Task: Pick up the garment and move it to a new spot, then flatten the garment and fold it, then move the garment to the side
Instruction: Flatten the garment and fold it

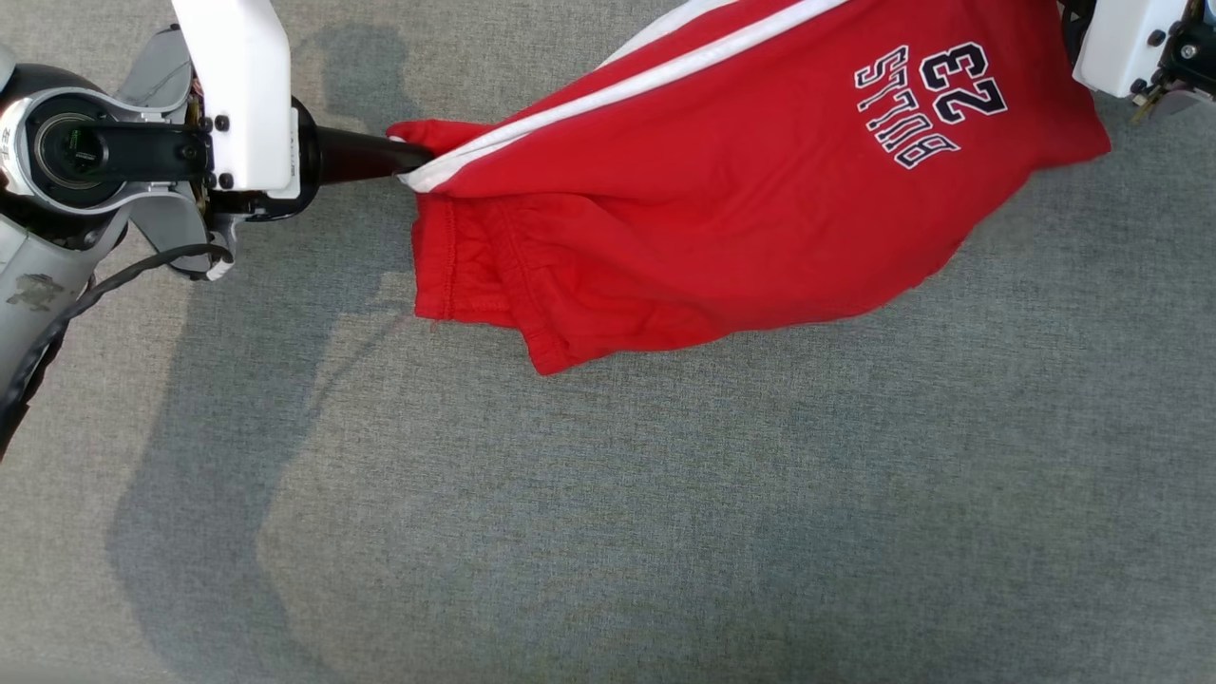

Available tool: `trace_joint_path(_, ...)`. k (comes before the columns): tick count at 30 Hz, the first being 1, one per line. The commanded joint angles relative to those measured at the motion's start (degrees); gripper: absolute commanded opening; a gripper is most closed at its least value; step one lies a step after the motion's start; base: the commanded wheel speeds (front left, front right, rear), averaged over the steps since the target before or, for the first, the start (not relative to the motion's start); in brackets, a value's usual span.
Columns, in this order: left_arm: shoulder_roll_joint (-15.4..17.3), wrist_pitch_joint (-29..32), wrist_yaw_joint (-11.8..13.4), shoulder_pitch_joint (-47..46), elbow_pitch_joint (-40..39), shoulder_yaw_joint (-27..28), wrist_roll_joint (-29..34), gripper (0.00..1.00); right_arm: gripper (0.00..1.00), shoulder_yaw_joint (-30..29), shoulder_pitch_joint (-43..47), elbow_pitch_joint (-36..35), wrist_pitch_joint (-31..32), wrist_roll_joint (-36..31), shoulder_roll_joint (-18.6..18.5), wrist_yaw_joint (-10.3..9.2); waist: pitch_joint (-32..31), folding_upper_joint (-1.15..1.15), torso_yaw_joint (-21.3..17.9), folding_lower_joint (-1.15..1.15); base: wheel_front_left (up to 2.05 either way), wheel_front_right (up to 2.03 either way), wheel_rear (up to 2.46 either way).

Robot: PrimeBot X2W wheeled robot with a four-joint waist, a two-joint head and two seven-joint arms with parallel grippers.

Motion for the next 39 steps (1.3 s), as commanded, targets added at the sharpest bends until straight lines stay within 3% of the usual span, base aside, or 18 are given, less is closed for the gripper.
trace_joint_path(1, 0.10, -0.31, -0.12, -0.75, 0.54, 0.16, 0.79, 0.92, 0.30, 0.49, -0.62, 0.41, -1.27, 0.66, -0.09, -0.01, -0.10, 0.00, 0.01, 0.00, 0.00, 0.00, 0.00)
trace_joint_path(2, 0.04, -0.48, -0.28, -0.72, 0.74, 0.08, 0.88, 1.00, 0.57, 0.71, -0.59, 0.67, -1.84, 0.87, 0.04, -0.01, -0.23, 0.00, 0.00, 0.00, 0.00, 0.00, 0.00)
trace_joint_path(3, -0.12, -0.64, -0.58, -0.54, 1.22, -0.05, 0.94, 1.00, 1.00, 1.29, -0.48, 1.12, -2.95, 1.31, 0.37, -0.01, -0.64, 0.00, -0.06, 0.00, 0.00, 0.00, 0.00)
trace_joint_path(15, 0.87, -3.53, -2.15, 1.52, 4.00, 0.21, 2.63, 1.00, 1.00, 5.18, 2.60, 1.02, -15.93, 2.98, 0.68, 0.00, -6.64, 0.00, -1.18, 0.00, 0.00, 0.00, 0.00)
trace_joint_path(22, 2.04, -13.00, -7.23, 3.53, 4.80, 1.11, 7.34, 1.00, 1.00, 7.21, 6.15, 3.54, -27.46, 2.30, 1.17, 0.00, -11.00, 0.00, -1.85, 0.00, 0.00, 0.00, 0.00)
trace_joint_path(23, 2.23, -17.91, -8.49, 4.97, 4.77, 0.74, 10.32, 1.00, 1.00, 8.25, 7.76, 5.60, -31.32, 1.58, 1.44, -0.01, -12.42, 0.00, -1.91, 0.00, 0.00, 0.00, 0.00)
trace_joint_path(24, 2.23, -17.91, -8.49, 4.97, 4.77, 0.74, 10.32, 1.00, 1.00, 8.25, 7.76, 5.60, -31.32, 1.58, 1.44, -0.01, -12.42, 0.00, -1.91, 0.00, 0.00, 0.00, 0.00)
trace_joint_path(26, 2.30, -23.72, -8.95, 6.53, 4.78, 0.96, 13.11, 1.00, 1.00, 8.72, 9.52, 7.85, -34.66, 1.76, 2.30, 0.00, -13.87, 0.00, -1.87, 0.00, 0.00, 0.00, 0.00)
trace_joint_path(35, 3.18, -49.44, -3.05, 17.14, 1.90, 3.03, 22.63, 1.00, 1.00, 8.27, 15.07, 16.11, -40.34, 1.99, 6.32, 0.00, -17.80, 0.00, -1.24, 0.00, 0.00, 0.00, 0.00)
trace_joint_path(38, 3.61, -57.42, -0.16, 21.10, -1.64, 2.96, 26.51, 1.00, 1.00, 8.17, 15.97, 17.94, -40.56, 2.60, 6.90, 0.00, -17.61, 0.00, -0.29, 0.00, 0.00, 0.00, 0.00)
trace_joint_path(39, 3.46, -63.00, 2.32, 24.03, -3.85, 3.46, 28.49, 1.00, 1.00, 8.52, 16.19, 19.07, -40.36, 3.15, 7.08, 0.00, -17.18, 0.00, 0.48, 0.00, 0.00, 0.00, 0.00)
